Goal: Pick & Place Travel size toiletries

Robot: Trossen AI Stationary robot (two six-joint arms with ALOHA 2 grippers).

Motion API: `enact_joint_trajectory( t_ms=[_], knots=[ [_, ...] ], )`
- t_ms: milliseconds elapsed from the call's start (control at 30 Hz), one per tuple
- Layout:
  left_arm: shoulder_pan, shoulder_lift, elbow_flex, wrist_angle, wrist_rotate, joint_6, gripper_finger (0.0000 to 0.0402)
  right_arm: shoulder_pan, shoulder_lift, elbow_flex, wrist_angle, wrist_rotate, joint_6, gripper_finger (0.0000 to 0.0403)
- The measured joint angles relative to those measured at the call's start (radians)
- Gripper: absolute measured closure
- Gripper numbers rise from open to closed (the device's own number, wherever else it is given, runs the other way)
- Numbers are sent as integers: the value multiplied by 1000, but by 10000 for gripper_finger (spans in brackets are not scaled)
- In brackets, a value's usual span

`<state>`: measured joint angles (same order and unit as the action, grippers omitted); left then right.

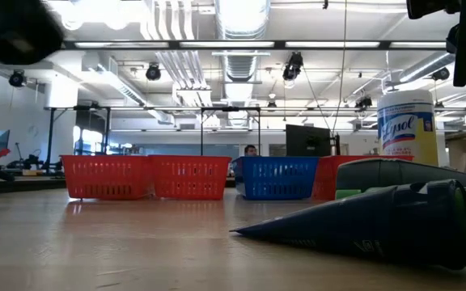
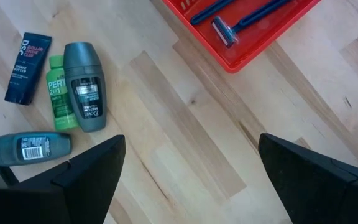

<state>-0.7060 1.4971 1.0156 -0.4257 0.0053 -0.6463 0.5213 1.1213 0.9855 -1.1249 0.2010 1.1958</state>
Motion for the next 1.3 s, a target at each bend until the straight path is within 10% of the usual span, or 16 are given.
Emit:
enact_joint_trajectory(
  t_ms=[433, 1300],
  knots=[
    [-102, 323, 313, -411, 5, 241, 156, 0, 0, -8, 2, -1, 22, 37],
    [-94, 296, 116, -205, -22, 223, 156, 0, 0, -35, 7, -20, 55, 37]
  ],
)
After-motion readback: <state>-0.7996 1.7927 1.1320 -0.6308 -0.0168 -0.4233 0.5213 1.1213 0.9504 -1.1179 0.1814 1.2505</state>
